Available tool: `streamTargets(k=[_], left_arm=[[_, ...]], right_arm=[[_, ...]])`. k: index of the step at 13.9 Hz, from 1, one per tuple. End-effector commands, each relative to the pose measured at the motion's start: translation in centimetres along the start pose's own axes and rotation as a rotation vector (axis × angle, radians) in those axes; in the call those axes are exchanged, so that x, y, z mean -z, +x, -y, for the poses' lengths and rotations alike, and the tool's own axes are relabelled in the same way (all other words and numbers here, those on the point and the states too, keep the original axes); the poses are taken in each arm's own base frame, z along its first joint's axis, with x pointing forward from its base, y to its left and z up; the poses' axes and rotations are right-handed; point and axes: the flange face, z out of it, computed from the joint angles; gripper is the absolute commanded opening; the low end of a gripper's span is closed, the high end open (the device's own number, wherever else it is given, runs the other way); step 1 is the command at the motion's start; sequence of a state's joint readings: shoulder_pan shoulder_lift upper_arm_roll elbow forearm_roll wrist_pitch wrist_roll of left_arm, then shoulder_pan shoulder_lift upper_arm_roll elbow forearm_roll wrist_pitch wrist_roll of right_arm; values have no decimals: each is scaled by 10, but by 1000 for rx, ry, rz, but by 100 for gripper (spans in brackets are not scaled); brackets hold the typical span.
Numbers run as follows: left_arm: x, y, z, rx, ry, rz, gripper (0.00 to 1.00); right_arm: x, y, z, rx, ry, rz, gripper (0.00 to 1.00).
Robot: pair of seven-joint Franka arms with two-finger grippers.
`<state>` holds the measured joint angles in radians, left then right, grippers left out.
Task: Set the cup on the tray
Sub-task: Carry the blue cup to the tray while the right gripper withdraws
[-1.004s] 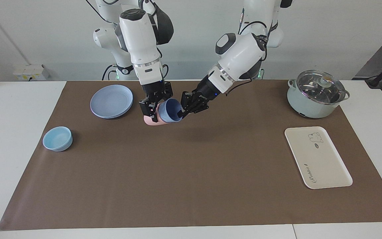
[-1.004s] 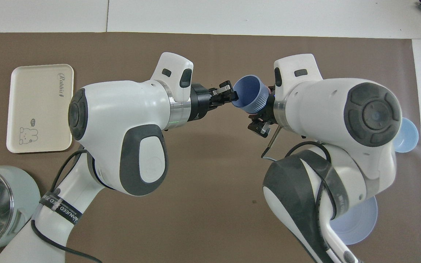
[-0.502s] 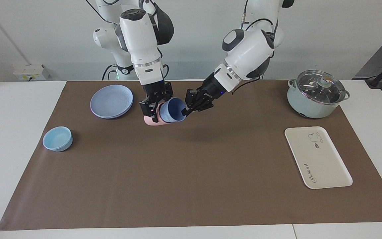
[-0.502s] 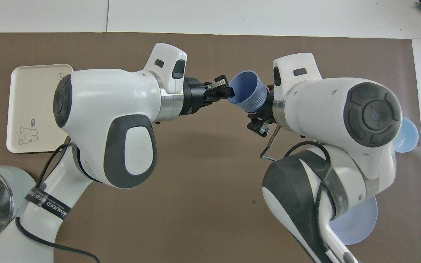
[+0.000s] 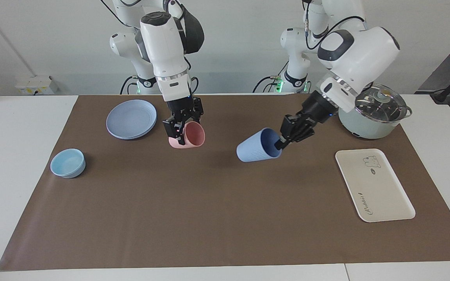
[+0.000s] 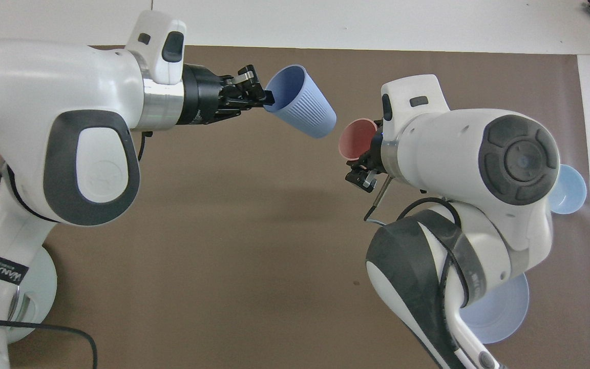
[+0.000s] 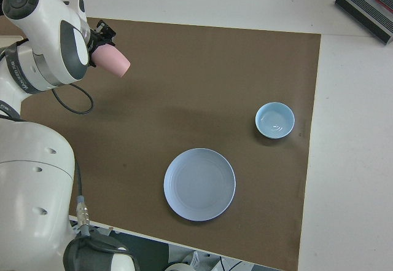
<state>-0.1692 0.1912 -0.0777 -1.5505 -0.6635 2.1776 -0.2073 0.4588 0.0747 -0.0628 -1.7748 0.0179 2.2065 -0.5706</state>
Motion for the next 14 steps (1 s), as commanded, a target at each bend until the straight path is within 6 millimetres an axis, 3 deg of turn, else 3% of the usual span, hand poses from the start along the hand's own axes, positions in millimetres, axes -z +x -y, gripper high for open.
streamTargets(k=[1,2,5,10,12,14], left_arm=[[48,29,63,-113,55,-19,0],[66,38,90,-153,79,-49,0],[112,60,163,-288,151,-100,0],[130,42,291,-463,304,-155,0],[131,37,335,-496,360,-169,0],[133,34,363,-553,427,-200,0]], right_arm=[[-4,-17,-37,-106,-17,-51,0],[-4,-20,-41,-155,22,-84,0],[-19,-59,-79,-227,31,-193,0],[-47,-137,-141,-300,123,-420,0],[-69,-158,-154,-314,141,-488,0],[-95,-181,-166,-323,136,-570,0]])
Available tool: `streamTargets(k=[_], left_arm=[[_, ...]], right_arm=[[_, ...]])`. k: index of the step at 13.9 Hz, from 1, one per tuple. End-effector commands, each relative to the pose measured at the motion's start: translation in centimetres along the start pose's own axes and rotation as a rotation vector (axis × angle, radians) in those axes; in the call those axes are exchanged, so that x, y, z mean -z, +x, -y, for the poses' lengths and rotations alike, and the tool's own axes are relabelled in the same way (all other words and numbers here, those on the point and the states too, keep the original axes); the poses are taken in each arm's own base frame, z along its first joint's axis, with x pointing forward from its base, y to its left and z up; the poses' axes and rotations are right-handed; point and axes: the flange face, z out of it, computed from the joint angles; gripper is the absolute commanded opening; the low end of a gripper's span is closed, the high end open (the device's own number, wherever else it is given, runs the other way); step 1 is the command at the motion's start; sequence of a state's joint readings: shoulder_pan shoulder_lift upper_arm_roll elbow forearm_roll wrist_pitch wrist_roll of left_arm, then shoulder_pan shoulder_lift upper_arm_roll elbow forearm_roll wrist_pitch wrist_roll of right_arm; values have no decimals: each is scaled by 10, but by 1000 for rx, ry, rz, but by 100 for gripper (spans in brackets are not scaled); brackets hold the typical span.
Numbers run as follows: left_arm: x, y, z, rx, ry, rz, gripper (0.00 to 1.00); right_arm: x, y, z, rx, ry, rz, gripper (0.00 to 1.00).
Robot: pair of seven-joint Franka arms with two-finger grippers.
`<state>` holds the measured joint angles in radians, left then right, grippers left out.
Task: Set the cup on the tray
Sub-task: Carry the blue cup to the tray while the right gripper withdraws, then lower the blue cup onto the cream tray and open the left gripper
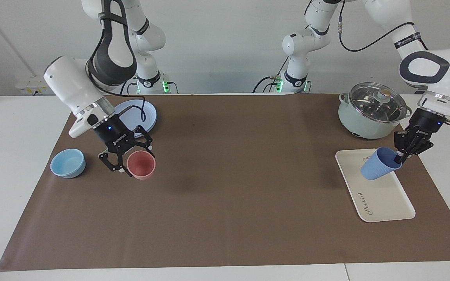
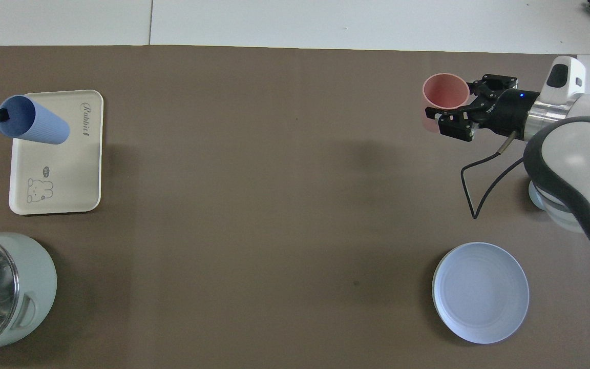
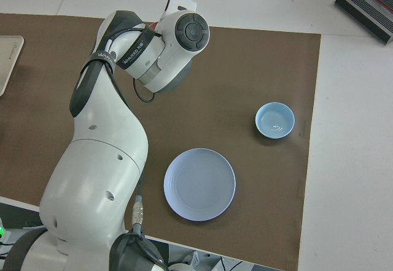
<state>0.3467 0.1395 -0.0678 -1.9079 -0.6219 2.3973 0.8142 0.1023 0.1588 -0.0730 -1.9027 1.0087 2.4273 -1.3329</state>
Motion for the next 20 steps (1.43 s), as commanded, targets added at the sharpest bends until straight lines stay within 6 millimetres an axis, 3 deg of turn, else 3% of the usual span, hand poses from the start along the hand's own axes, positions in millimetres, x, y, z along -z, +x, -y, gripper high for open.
streamTargets(k=[1,6,10,11,12,13,15,16,20], left_arm=[[-8,-24,15,-63,93,-19,0],[-53,-46,42,-24,142,-3,0],[-55,-48,45,-14,136,4,0],[-52,-49,49,-10,140,1,0],[-51,-48,50,-10,139,0,7],[-50,-47,51,-10,141,-3,24],[-47,-42,55,-9,146,-13,85],[-45,-36,55,-13,149,-23,100],[-30,-22,54,1,35,39,100]], right_arm=[[-14,-32,-24,18,-11,-89,0],[-14,-88,-45,43,-14,-151,0],[-19,-137,-71,25,-6,-233,0],[-28,-149,-76,28,6,-264,0],[-32,-159,-81,29,4,-290,0],[-35,-166,-84,37,7,-301,0],[-36,-169,-85,42,11,-303,0],[-35,-176,-87,56,4,-300,0],[-39,-194,-82,106,2,-280,0]])
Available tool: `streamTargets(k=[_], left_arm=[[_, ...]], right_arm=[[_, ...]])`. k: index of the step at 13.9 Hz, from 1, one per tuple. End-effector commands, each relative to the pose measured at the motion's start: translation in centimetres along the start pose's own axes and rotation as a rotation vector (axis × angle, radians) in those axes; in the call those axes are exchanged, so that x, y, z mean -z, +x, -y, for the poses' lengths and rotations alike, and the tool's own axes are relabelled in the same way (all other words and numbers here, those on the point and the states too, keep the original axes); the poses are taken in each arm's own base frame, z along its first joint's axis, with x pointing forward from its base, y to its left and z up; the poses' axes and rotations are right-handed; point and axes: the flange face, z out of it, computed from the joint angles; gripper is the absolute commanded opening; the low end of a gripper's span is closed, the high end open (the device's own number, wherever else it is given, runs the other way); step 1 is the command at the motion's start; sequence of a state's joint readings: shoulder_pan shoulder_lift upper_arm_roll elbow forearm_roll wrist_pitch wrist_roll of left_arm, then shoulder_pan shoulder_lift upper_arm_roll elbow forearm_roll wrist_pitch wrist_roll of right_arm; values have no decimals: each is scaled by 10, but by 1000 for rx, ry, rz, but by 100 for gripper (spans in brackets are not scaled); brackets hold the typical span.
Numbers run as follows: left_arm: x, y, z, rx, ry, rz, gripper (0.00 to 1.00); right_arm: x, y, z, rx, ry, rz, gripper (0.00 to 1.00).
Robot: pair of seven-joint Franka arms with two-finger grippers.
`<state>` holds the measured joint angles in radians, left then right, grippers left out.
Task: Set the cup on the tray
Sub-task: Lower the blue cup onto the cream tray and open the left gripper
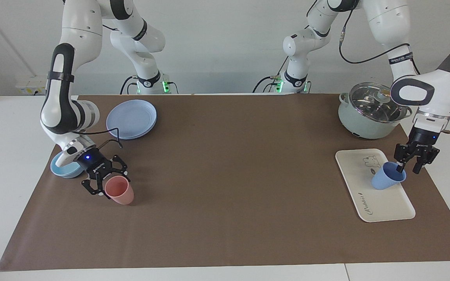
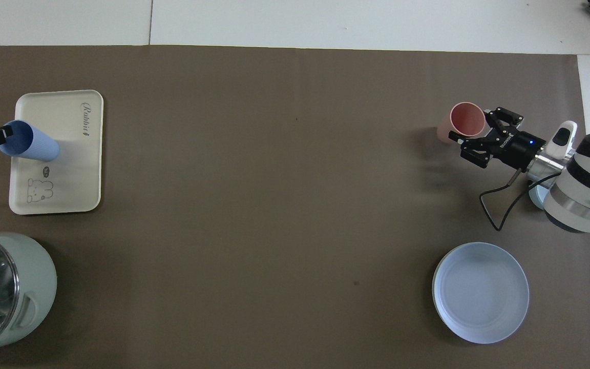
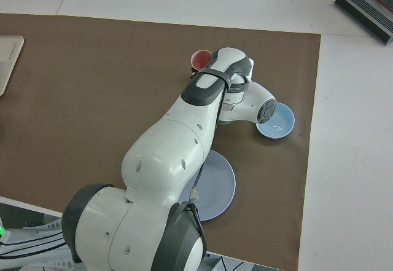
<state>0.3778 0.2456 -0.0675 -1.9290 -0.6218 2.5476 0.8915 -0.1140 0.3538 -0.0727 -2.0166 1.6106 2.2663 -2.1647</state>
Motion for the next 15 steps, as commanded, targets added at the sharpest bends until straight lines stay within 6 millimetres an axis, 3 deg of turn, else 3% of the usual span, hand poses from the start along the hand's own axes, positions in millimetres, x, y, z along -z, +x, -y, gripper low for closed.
streamTargets(k=[1,5,6,7,8,10,12,15], left_arm=[[22,16,9,13,-96,62,100],[58,48,-4,25,-57,271,100],[66,55,-8,28,-64,289,100],[71,58,-12,29,-81,313,100],[79,63,-16,38,-98,333,100],[92,68,-25,77,-132,396,100],[103,77,-46,141,-156,453,100],[122,91,-73,201,-167,514,100]], right_arm=[[6,-13,2,33,-9,-18,0],[7,-16,1,27,-12,-16,0],[7,-19,3,22,-10,-13,15],[7,-19,3,21,-10,-12,77],[7,-19,3,22,-9,-13,100],[7,-15,2,23,-7,-20,100],[9,-5,3,20,-12,-27,100],[20,25,7,-16,-32,-33,100]])
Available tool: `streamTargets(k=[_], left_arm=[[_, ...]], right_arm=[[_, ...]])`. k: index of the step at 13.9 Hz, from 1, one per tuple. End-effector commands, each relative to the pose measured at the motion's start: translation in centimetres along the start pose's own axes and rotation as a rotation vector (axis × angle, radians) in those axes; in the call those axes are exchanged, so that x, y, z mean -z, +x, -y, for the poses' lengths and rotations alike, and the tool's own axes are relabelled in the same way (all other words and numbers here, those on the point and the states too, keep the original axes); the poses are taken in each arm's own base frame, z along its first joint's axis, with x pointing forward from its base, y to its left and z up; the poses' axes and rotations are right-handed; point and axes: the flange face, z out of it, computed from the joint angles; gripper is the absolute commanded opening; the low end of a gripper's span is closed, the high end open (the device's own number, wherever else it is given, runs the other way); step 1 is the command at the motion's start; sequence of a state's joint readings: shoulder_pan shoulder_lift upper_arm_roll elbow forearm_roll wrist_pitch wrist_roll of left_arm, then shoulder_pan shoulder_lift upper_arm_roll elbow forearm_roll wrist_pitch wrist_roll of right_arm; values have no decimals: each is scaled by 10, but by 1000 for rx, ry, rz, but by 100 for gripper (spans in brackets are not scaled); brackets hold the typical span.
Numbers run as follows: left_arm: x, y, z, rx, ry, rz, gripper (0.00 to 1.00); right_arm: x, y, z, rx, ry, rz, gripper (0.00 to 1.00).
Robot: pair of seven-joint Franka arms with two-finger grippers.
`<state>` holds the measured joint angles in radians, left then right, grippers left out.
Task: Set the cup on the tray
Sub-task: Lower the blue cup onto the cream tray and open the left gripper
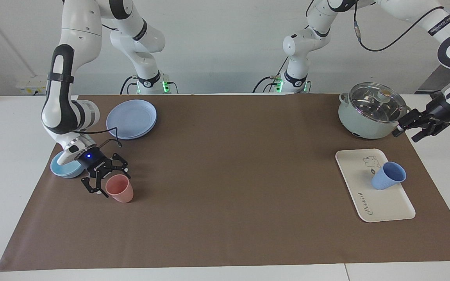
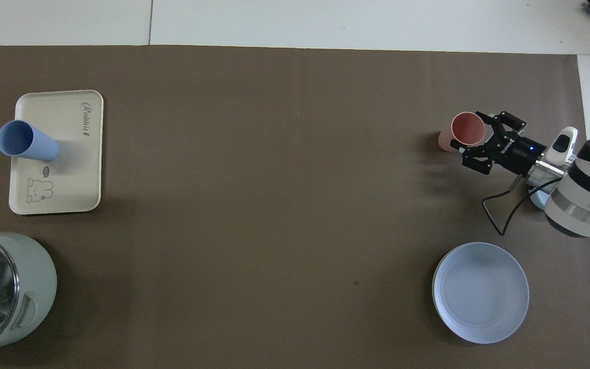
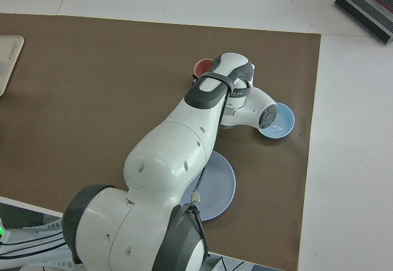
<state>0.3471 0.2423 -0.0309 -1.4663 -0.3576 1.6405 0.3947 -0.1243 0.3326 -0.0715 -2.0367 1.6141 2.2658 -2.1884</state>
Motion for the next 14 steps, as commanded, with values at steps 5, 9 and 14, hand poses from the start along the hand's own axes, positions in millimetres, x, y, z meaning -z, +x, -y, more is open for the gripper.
streamTargets(k=[5,9,14], left_arm=[[20,3,-96,-37,241,206,100],[20,3,-128,-91,309,218,100],[45,-29,-166,-145,393,193,100]], right_arm=[[32,77,14,-115,-29,36,100],[59,124,19,-168,-36,209,100],[59,187,59,-223,-108,454,100]])
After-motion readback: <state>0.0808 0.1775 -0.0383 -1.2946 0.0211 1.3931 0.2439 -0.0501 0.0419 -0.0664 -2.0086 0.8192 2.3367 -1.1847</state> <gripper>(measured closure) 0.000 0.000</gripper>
